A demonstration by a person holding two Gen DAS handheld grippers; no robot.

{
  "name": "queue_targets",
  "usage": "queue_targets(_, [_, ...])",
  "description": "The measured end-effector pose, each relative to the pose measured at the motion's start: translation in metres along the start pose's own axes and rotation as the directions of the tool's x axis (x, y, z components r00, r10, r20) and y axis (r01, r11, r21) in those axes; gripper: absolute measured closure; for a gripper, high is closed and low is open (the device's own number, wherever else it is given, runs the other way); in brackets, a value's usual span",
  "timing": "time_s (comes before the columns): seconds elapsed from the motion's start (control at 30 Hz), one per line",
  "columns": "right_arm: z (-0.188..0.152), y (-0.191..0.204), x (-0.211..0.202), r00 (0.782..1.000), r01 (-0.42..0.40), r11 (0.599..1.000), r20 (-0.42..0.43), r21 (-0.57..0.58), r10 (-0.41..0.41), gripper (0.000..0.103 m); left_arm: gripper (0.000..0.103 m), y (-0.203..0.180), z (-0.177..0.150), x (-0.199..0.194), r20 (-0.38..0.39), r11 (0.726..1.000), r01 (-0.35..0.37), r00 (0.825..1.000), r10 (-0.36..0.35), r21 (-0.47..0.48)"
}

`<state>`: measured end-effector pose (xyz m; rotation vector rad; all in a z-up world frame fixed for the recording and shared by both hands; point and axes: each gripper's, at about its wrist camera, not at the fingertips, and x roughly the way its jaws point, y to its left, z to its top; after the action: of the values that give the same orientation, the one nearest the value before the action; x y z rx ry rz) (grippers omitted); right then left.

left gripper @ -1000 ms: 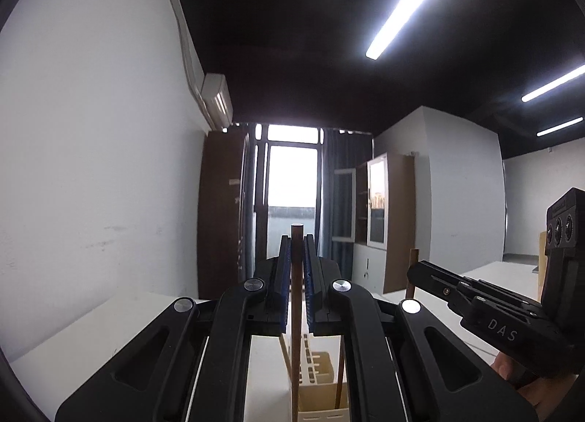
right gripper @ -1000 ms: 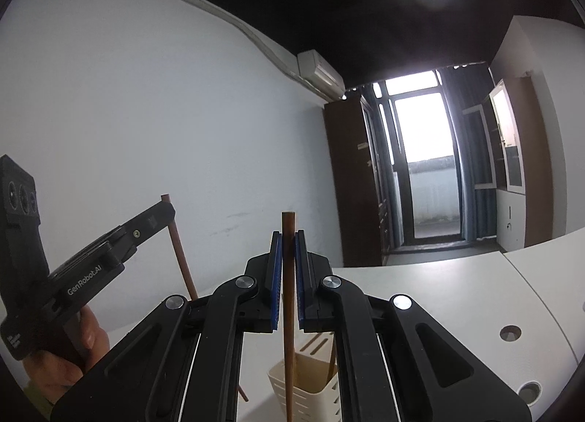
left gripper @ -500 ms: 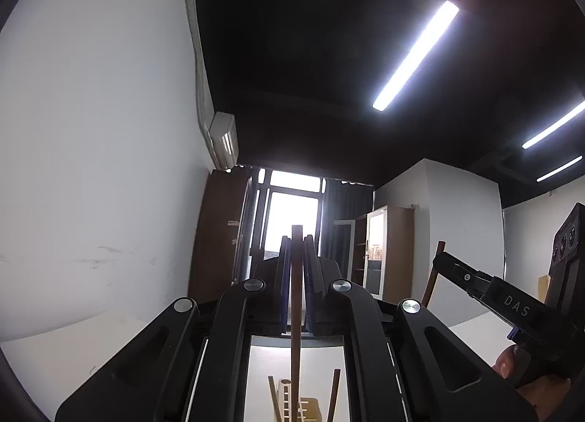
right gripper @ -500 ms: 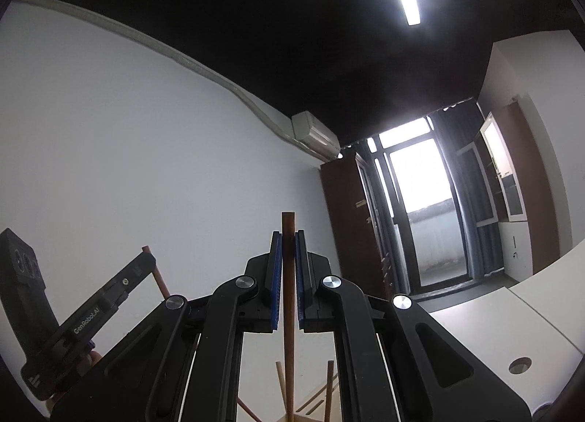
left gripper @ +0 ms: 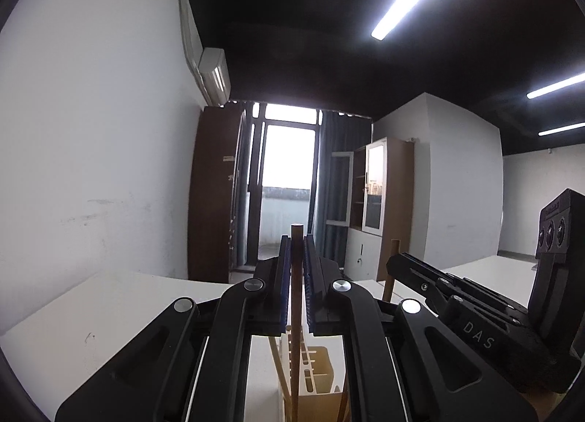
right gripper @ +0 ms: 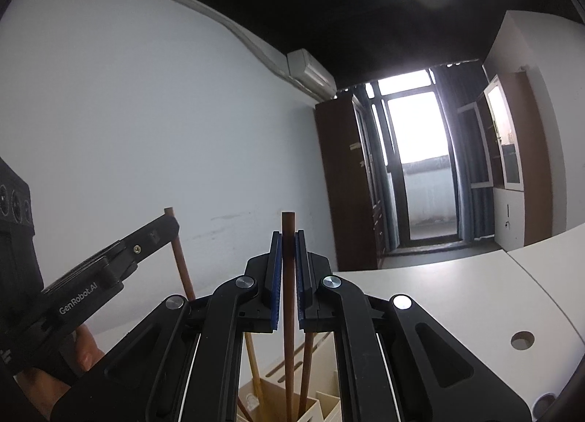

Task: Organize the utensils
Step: 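Open both grippers to release the chopsticks into the holder, then raise both open tools away from the holder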

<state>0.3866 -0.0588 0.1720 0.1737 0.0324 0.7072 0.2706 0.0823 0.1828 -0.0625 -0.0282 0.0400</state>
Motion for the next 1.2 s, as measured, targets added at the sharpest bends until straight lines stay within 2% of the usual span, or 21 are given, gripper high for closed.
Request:
queue_targets(0.13, [-0.002, 0.006, -0.004, 1.0, 0.009, 1.0, -0.03, -0.02, -0.01, 0.095, 0.097, 0.007, -0.008, 0.009, -0.073, 0.999, 0.024, 0.997, -0.027, -0.045])
queue_targets(0.57, [-0.007, 0.004, 0.002, 0.993, 0.013, 1.0, -0.115, -0.026, -0.016, 0.095, 0.097, 0.017, -0.015, 0.014, -0.111, 0.999, 0.023, 0.993, -0.027, -0.037])
queue_targets(0.77, [-0.008, -0.002, 0.006, 0.988, 0.021, 1.0, -0.156, 0.0, -0.02, 0.095, 0.097, 0.027, -0.018, 0.021, -0.162, 0.994, 0.034, 0.986, -0.05, -0.101])
queue_targets(0.93, [-0.002, -0.002, -0.001, 0.988, 0.018, 1.0, -0.153, 0.003, -0.017, 0.093, 0.094, 0.032, -0.012, 0.013, -0.157, 0.992, 0.035, 0.986, -0.054, -0.122])
queue_targets(1.0, [-0.002, 0.0, -0.006, 0.989, 0.021, 1.0, -0.149, 0.002, -0.02, 0.083, 0.091, 0.032, -0.008, 0.008, -0.146, 0.992, 0.035, 0.988, -0.053, -0.12])
queue_targets(1.2, [-0.004, 0.001, -0.018, 0.987, 0.036, 0.999, -0.159, -0.008, -0.037, 0.083, 0.086, 0.03, -0.004, -0.007, -0.143, 0.994, 0.031, 0.989, -0.046, -0.106])
